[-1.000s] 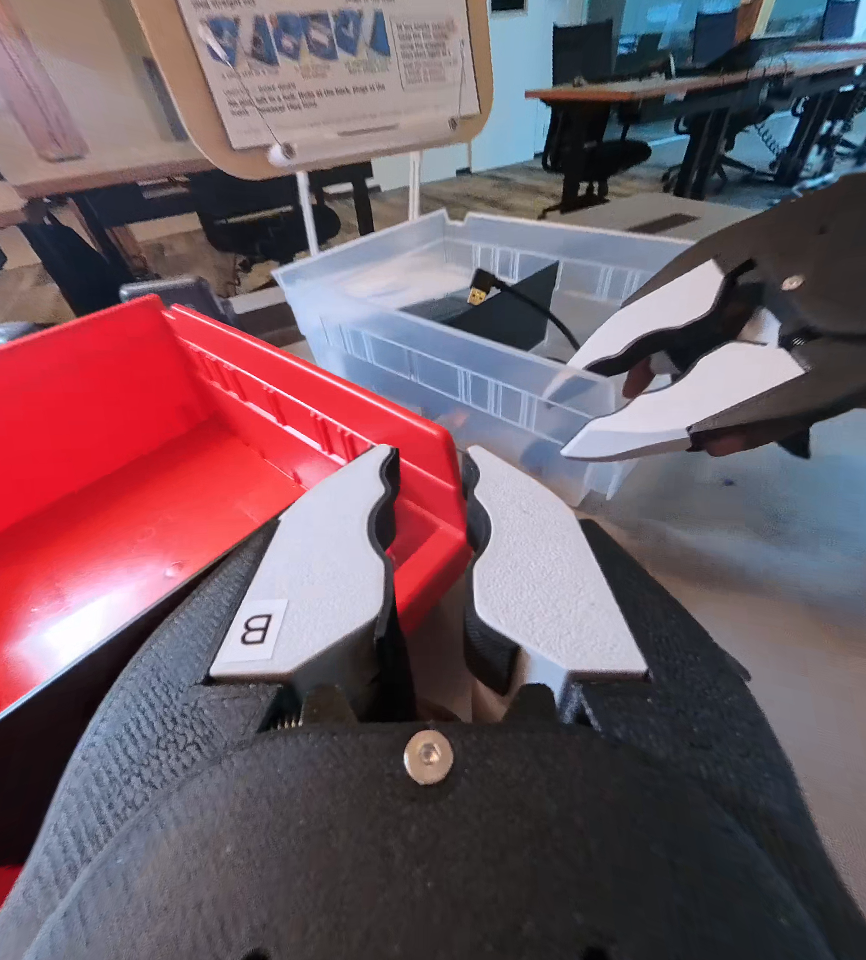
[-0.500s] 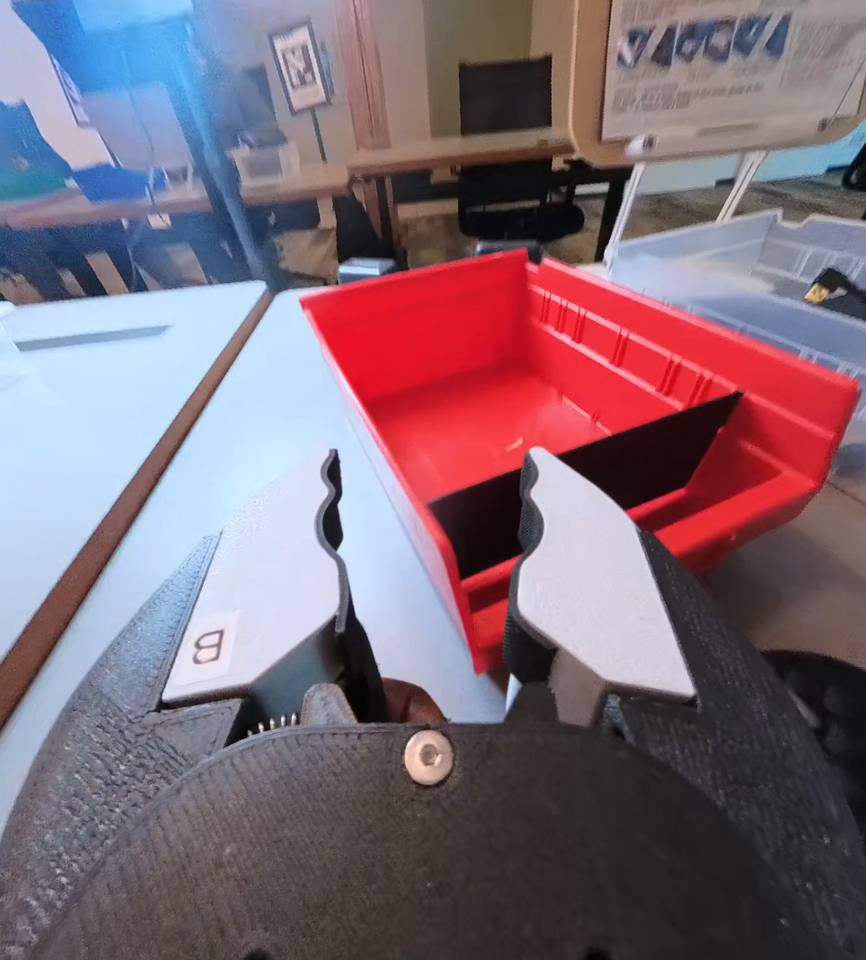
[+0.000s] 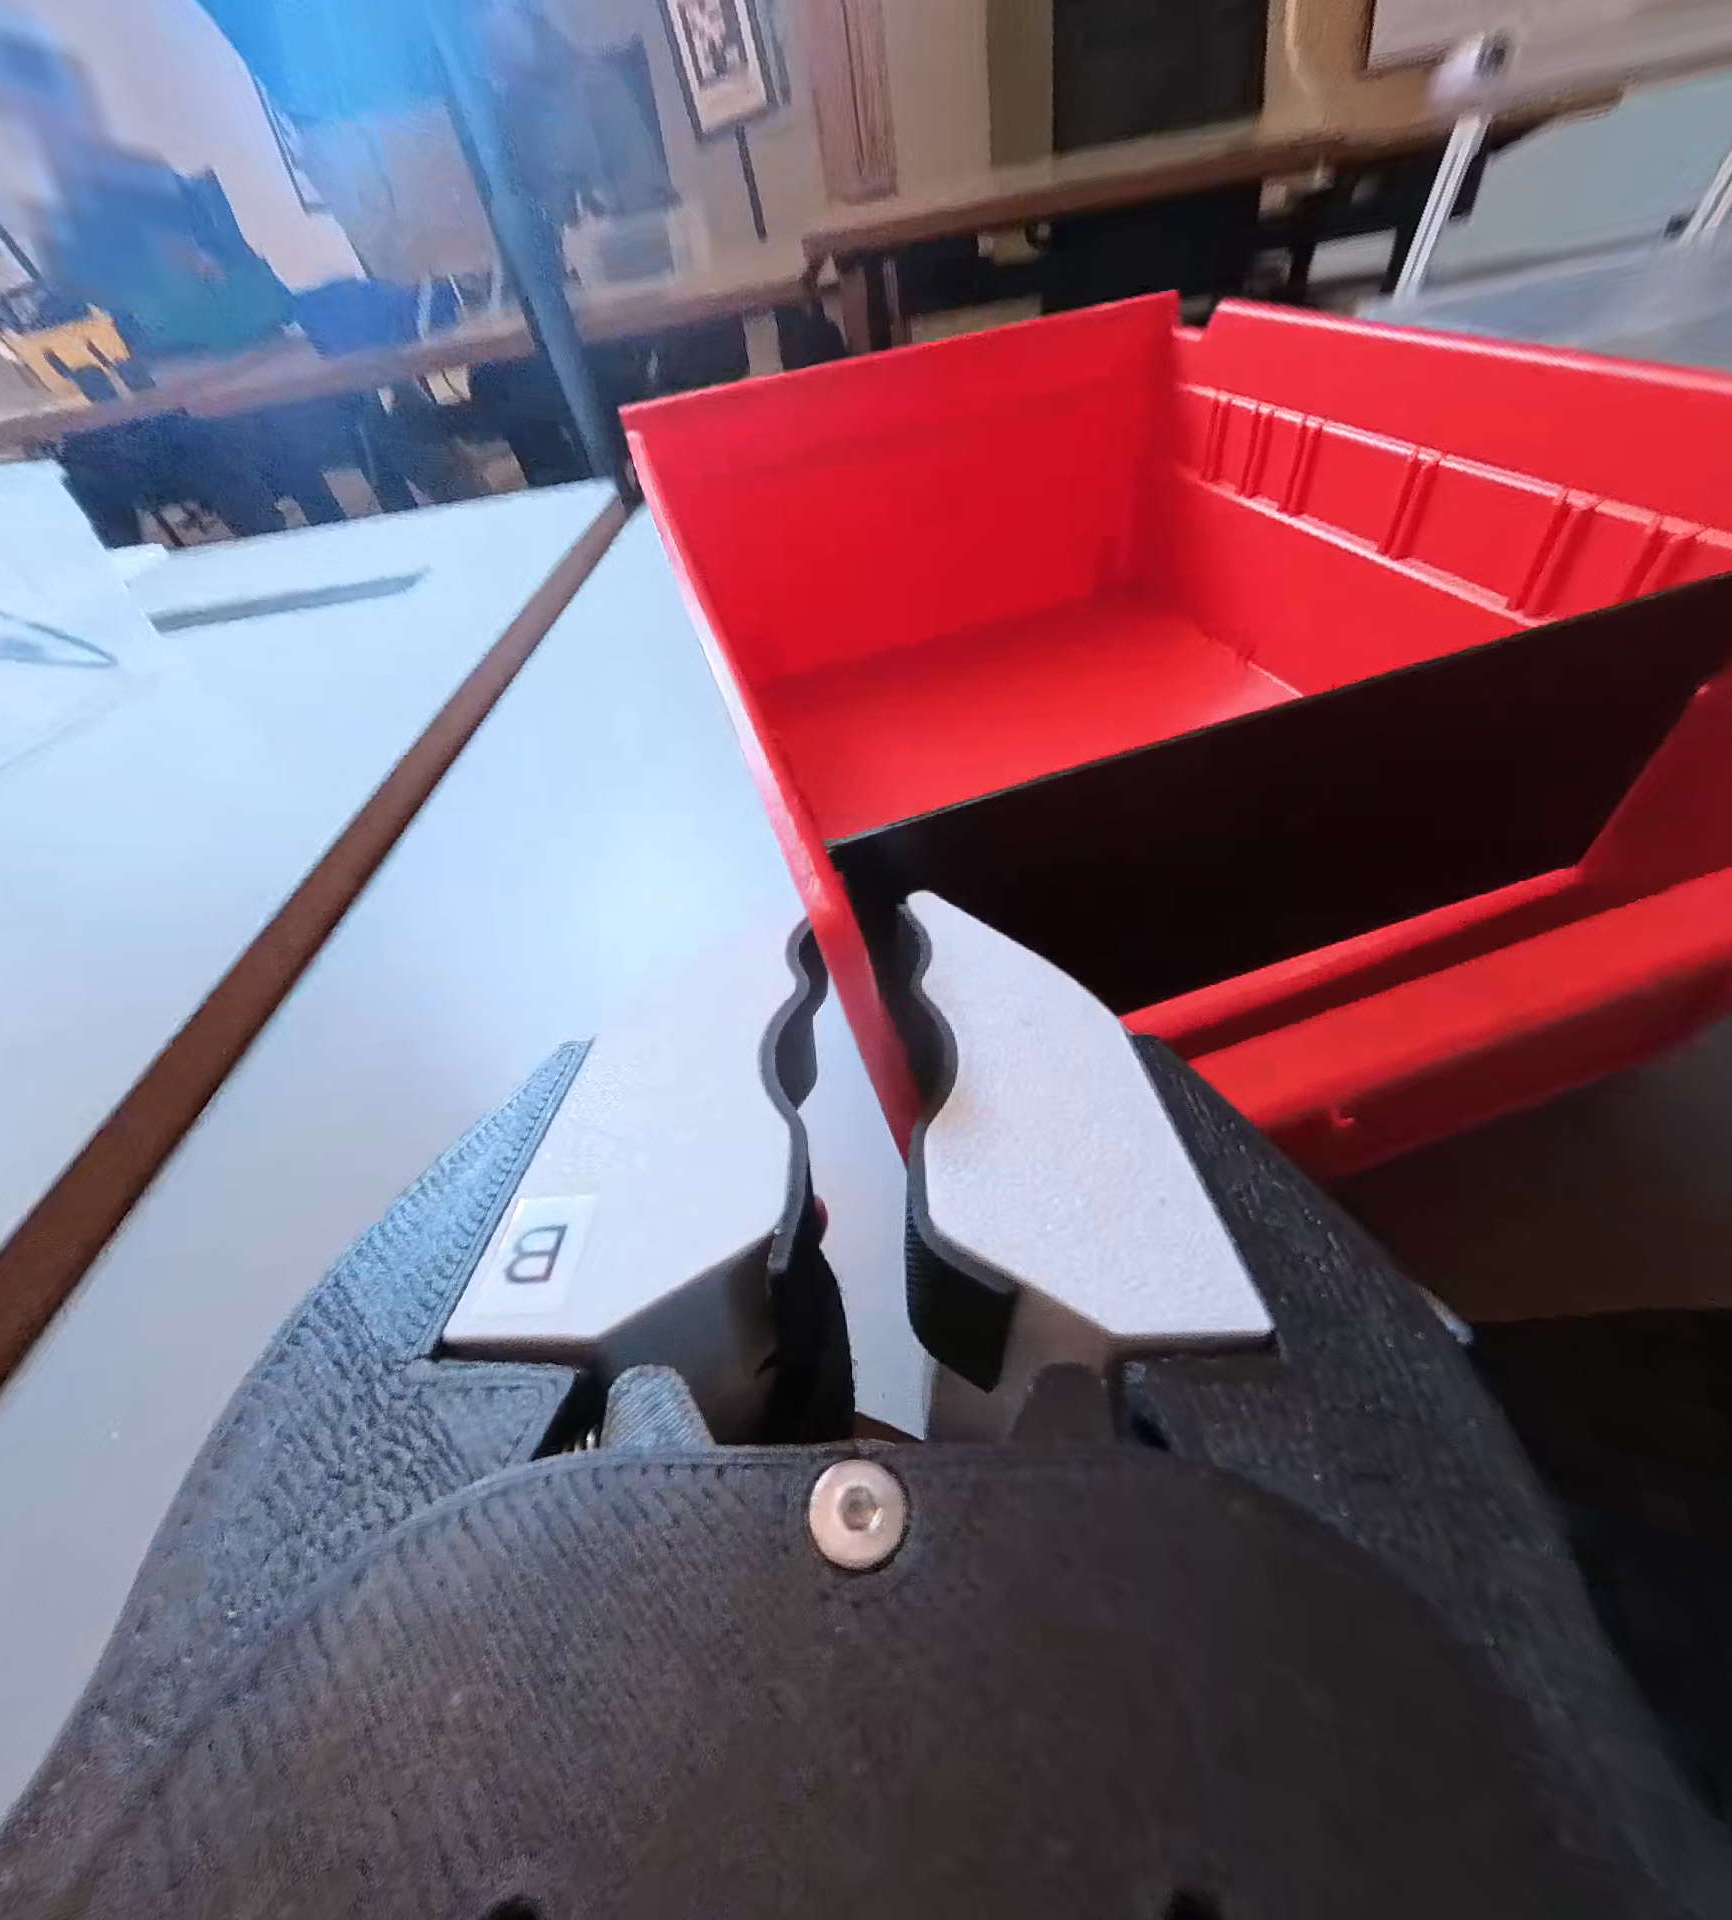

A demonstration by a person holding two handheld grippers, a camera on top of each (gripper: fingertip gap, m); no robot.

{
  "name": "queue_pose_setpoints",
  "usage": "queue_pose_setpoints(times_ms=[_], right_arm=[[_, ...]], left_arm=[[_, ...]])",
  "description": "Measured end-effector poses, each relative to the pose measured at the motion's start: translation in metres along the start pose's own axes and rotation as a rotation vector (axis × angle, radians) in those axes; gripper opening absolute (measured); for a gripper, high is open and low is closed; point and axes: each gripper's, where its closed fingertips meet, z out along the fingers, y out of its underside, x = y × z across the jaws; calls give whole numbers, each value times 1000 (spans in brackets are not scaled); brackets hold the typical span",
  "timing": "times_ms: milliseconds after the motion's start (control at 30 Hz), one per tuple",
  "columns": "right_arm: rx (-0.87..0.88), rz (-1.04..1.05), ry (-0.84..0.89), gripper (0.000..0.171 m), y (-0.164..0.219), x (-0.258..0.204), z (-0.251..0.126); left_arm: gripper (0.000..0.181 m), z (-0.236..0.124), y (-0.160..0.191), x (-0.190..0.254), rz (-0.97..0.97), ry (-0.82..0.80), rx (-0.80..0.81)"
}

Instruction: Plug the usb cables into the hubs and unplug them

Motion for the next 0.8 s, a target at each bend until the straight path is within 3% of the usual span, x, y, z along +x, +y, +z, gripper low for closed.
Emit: queue_pose_setpoints(times_ms=[167,333,600,800], right_arm=[[259,-62,79,12,-53,18,-41],[450,-94,217,11,-82,69,-109],[360,-117,527,8,-39,191,-218],[205,-60,721,7,27,271,-290]], left_arm=[[11,-31,-67,7,14,-52,292],[13,-51,-128,64,52,8,496],[15,-24,-174,228,23,314,528],[17,5,-167,360,149,513,378]])
